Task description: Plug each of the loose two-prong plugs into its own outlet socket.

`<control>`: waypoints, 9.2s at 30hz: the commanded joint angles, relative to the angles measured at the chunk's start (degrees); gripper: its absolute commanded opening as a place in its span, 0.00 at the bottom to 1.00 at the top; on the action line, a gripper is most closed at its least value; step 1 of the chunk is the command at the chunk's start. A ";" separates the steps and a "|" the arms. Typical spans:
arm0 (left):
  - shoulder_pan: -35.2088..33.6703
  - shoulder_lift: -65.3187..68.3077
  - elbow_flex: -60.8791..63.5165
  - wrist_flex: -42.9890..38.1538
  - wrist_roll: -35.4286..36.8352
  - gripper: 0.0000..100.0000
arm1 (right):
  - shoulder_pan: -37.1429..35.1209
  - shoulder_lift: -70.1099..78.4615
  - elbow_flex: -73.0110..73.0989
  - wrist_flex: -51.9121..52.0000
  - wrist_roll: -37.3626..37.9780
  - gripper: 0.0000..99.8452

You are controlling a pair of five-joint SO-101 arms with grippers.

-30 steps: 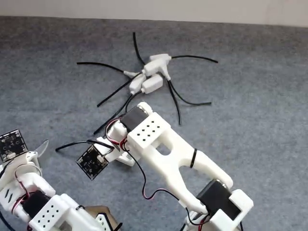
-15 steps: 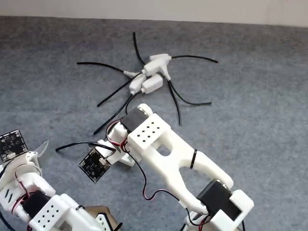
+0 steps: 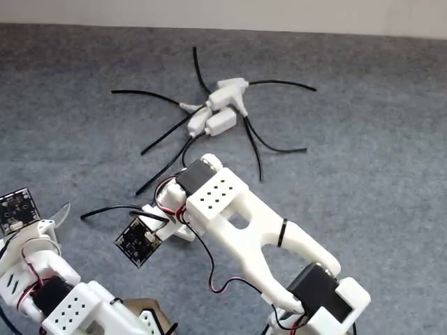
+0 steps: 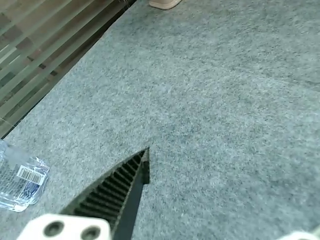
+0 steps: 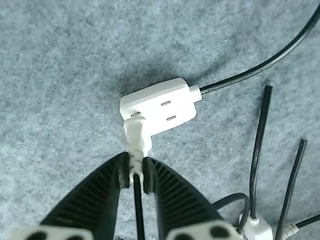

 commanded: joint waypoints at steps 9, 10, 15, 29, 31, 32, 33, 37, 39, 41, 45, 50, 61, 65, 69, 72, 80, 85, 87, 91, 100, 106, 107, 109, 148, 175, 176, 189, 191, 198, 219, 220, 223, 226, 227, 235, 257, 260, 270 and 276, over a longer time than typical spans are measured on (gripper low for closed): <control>-0.48 -0.66 1.01 -1.05 -0.53 0.53 | -0.75 6.29 0.48 -1.45 -2.02 0.01; -0.48 -0.66 1.01 -1.05 -0.53 0.53 | -0.84 6.20 0.48 -1.36 -2.11 0.01; -0.40 -0.66 1.01 -1.05 -0.44 0.53 | -3.47 6.64 1.01 -1.36 -4.40 0.01; -0.40 -0.66 1.01 -1.05 -0.35 0.53 | -4.44 6.81 3.21 -1.63 -4.84 0.01; -0.40 -0.66 1.01 -1.05 -0.35 0.53 | -4.97 8.40 3.21 -1.98 -4.92 0.01; -0.40 -0.66 1.01 -1.05 -0.35 0.53 | -5.14 9.45 3.21 -2.24 -4.92 0.01; -0.40 -0.66 1.01 -1.05 -0.35 0.53 | -5.23 10.42 3.21 -2.59 -4.92 0.01; -0.48 -0.66 1.01 -1.14 -0.35 0.53 | -5.23 12.44 2.86 -3.47 -5.71 0.01; -0.40 -0.66 1.01 -1.23 -0.35 0.53 | -5.14 12.62 2.86 -3.56 -6.42 0.01; -0.40 -0.66 1.01 -1.23 -0.35 0.53 | -5.14 12.70 3.12 -3.56 -6.51 0.01; -0.48 -0.66 1.01 -1.23 -0.35 0.53 | -5.05 12.88 3.30 -3.12 -6.59 0.01; -0.57 -0.66 1.01 -1.23 -0.35 0.53 | -7.34 12.88 7.87 -4.70 -6.59 0.01; -0.75 -0.66 1.01 -1.23 -0.44 0.53 | -6.73 12.88 11.65 -13.14 -13.54 0.01; -0.75 -0.66 1.01 -1.23 -0.44 0.53 | -4.88 12.88 11.82 -13.14 -13.80 0.01; -0.48 -0.66 1.01 -1.23 -0.44 0.53 | -3.74 12.26 13.85 -13.49 -13.89 0.01; -0.57 -0.66 1.01 -1.23 -0.44 0.53 | -3.30 10.95 13.76 -13.58 -14.15 0.01; -0.31 -0.66 1.01 -1.05 -0.44 0.53 | -2.24 2.68 14.37 -18.86 -22.33 0.01; -0.22 -0.57 1.01 -1.05 -0.44 0.53 | -0.92 2.24 13.76 -18.95 -26.46 0.01; 0.48 -0.57 1.01 -1.05 -0.44 0.53 | -0.66 2.15 13.76 -18.86 -27.34 0.01; 1.71 -0.13 1.01 -0.97 -0.44 0.53 | -1.19 0.31 13.76 -18.42 -27.25 0.01; 1.80 -0.13 1.01 -0.97 -0.44 0.53 | -1.54 -2.42 14.37 -15.25 -22.59 0.01; 1.80 -0.13 1.01 -0.97 -0.44 0.53 | -1.71 -2.33 14.11 -14.20 -22.59 0.01; 1.80 -0.13 1.01 -0.97 -0.44 0.53 | -1.71 -2.33 13.85 -12.70 -22.51 0.02; 1.80 -0.13 1.01 -0.97 -0.44 0.53 | -1.80 -2.33 13.85 -11.74 -22.33 0.09; 20.09 5.58 -25.27 44.31 1.14 0.53 | 3.82 -10.33 19.65 -11.91 -88.97 0.26; 30.55 72.04 -76.35 66.02 -5.80 0.29 | -6.99 -20.26 32.22 -17.63 -79.21 0.26; 30.46 72.04 -76.26 66.02 -5.98 0.29 | -6.99 -20.18 32.31 -18.51 -79.21 0.26; 27.82 71.96 -76.18 65.76 -7.82 0.29 | -1.10 -20.18 36.26 -21.76 -76.31 0.26; 27.82 71.96 -75.91 65.76 -7.82 0.29 | -1.10 -20.18 36.26 -21.76 -76.31 0.26; 25.36 71.87 -76.44 65.76 -9.67 0.29 | -1.27 -20.09 37.14 -22.29 -76.04 0.26; 21.58 71.78 -76.35 65.58 -11.43 0.29 | -0.66 -20.88 38.20 -21.49 -76.13 0.01; 21.14 71.69 -76.44 65.23 -11.43 0.29 | -0.40 -20.88 35.74 -19.30 -76.13 0.01; 19.30 71.52 -76.35 63.21 -11.43 0.29 | 1.54 -20.26 29.32 -14.29 -75.96 0.01; 18.42 71.87 -76.35 62.86 -11.43 0.29 | 1.98 -20.18 31.08 -14.11 -72.44 0.01; 18.42 71.87 -76.35 62.86 -11.43 0.29 | 1.71 -20.18 33.01 -15.43 -72.62 0.01; 17.89 71.96 -76.35 60.13 -11.43 0.29 | -3.30 -20.62 39.60 -19.82 -79.03 0.31; 11.56 72.04 -75.91 59.16 -15.12 0.29 | -3.21 -18.33 47.34 -34.59 -86.59 0.32; 11.56 72.04 -75.82 59.16 -15.12 0.29 | -1.71 -16.22 46.02 -34.59 -86.51 0.32; 11.65 74.86 -76.35 58.81 -15.12 0.29 | -4.00 -15.25 46.20 -31.78 -84.48 0.01; 11.03 82.42 -79.34 59.16 -15.12 0.29 | -5.23 -15.69 46.29 -30.90 -84.22 0.01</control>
